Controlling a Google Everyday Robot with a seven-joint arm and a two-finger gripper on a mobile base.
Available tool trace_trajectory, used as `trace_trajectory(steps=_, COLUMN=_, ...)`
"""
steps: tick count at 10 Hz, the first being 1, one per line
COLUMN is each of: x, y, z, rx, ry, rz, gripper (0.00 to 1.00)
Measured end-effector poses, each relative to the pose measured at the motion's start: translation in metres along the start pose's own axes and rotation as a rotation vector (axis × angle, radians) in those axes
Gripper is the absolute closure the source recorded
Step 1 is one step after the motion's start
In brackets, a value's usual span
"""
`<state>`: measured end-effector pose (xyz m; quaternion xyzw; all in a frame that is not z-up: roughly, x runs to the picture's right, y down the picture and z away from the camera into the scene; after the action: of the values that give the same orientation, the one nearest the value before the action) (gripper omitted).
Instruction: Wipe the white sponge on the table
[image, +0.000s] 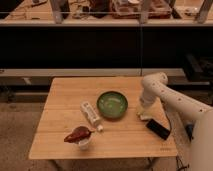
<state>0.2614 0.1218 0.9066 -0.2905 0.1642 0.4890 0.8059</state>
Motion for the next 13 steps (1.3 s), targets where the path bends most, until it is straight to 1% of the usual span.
trace_trajectory(steps=1, x=-0.006, y=-0.017, z=-0.003, rx=0.012, ry=-0.007, rz=0.018, gripper=1.00)
trace_trajectory(steps=2, x=-0.014, y=-0.028, z=-0.006, rx=0.021, ry=-0.015, rz=0.025, gripper=1.00)
trace_trajectory(steps=4, x=-0.025, y=-0.041, z=-0.009, rx=0.024, ry=-0.036, rz=0.030, gripper=1.00)
trace_trajectory(steps=6, x=-0.041, y=-0.043, z=-0.016, rx=0.021, ry=-0.087, rz=0.013, gripper=1.00)
trace_trajectory(steps=7, x=-0.049, y=-0.034, z=-0.018, rx=0.019, ry=-0.110, rz=-0.015, gripper=1.00)
trace_trajectory(steps=8, x=-0.055, y=-0.019, z=-0.017, rx=0.015, ry=-0.122, rz=-0.057, gripper=1.00)
trace_trajectory(steps=9, x=-0.055, y=-0.003, z=-0.016, rx=0.008, ry=-0.131, rz=-0.095, gripper=1.00)
trace_trajectory(steps=10, x=-0.051, y=0.007, z=-0.014, rx=0.012, ry=-0.130, rz=-0.130, gripper=1.00)
trace_trajectory(steps=11, x=-0.044, y=0.022, z=-0.010, rx=0.013, ry=-0.127, rz=-0.177, gripper=1.00)
trace_trajectory(steps=12, x=-0.037, y=0.034, z=-0.006, rx=0.008, ry=-0.120, rz=-0.207, gripper=1.00)
trace_trajectory(steps=13, x=-0.028, y=0.039, z=-0.002, rx=0.006, ry=-0.113, rz=-0.225, gripper=1.00)
